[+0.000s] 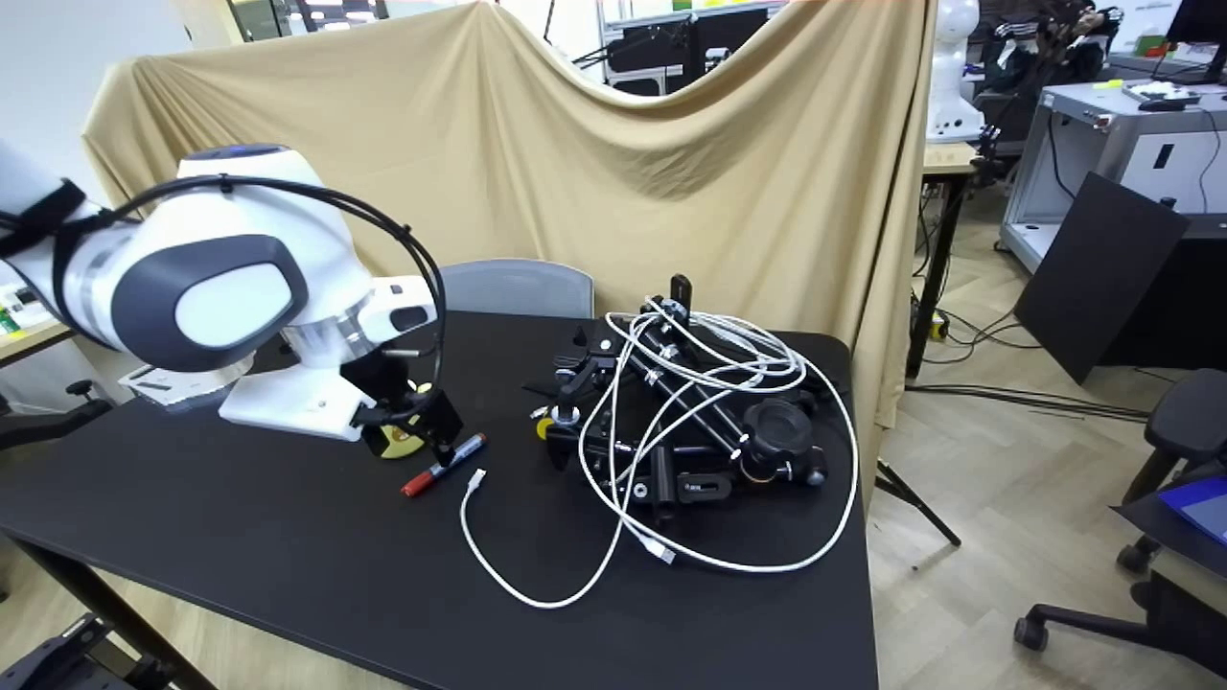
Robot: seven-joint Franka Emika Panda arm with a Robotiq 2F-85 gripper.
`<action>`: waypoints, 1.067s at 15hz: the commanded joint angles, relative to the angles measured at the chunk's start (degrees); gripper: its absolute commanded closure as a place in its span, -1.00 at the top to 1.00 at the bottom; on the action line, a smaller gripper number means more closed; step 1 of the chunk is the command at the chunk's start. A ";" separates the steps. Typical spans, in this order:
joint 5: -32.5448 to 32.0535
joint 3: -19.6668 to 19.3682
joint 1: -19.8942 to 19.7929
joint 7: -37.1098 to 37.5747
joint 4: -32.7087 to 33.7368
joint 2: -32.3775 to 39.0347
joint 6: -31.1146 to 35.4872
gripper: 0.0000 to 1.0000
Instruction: Put the marker in the yellow cup
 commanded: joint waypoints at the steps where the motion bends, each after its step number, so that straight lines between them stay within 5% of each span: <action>1: -0.24 2.06 0.65 6.31 4.59 7.65 3.44 1.00; 16: -2.68 0.66 5.85 18.20 15.10 21.51 4.16 1.00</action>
